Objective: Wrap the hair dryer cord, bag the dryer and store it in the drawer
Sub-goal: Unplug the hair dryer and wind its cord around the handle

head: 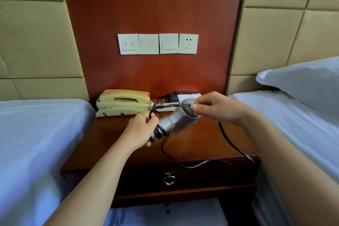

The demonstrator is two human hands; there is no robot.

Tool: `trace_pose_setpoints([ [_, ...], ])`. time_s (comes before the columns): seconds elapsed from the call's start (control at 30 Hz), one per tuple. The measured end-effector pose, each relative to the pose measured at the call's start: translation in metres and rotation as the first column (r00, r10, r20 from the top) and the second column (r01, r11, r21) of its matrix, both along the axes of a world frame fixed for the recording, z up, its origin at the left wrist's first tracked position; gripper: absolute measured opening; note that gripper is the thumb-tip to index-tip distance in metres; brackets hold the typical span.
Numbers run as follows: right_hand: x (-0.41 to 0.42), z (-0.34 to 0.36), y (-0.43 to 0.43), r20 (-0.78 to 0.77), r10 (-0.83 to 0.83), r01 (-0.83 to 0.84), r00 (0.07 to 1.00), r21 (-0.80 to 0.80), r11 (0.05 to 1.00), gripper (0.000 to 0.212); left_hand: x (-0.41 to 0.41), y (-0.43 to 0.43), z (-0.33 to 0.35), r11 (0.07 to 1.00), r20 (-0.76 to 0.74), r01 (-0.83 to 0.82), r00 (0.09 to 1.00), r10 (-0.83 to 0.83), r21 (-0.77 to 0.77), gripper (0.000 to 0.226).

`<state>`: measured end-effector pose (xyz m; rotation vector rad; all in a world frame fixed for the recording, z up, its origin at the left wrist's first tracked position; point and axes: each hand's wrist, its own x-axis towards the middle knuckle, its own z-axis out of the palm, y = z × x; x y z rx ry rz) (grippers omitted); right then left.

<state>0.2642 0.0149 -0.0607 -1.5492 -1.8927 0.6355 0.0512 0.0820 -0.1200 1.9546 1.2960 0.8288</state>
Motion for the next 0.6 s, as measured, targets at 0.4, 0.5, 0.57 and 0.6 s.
trace_pose_setpoints([
  [0.4, 0.02, -0.018, 0.024, -0.048, -0.325, 0.321, 0.945, 0.344, 0.883, 0.042, 0.002, -0.004, 0.002, 0.987, -0.105, 0.157, 0.982, -0.159, -0.033, 0.044],
  [0.5, 0.028, -0.025, 0.026, -0.191, -0.27, 0.309, 0.944, 0.217, 0.926, 0.039, 0.001, -0.003, 0.001, 0.972, -0.073, 0.228, 0.97, -0.232, -0.056, 0.046],
  [0.57, 0.03, -0.032, 0.026, -0.276, -0.208, 0.252, 0.938, 0.135, 0.958, 0.034, 0.001, -0.003, 0.002, 0.959, -0.016, 0.276, 0.961, -0.278, -0.068, 0.045],
  [0.6, 0.031, -0.037, 0.027, -0.3, -0.198, 0.241, 0.933, 0.111, 0.964, 0.028, 0.001, -0.003, 0.003, 0.953, 0.024, 0.294, 0.956, -0.293, -0.07, 0.045],
])
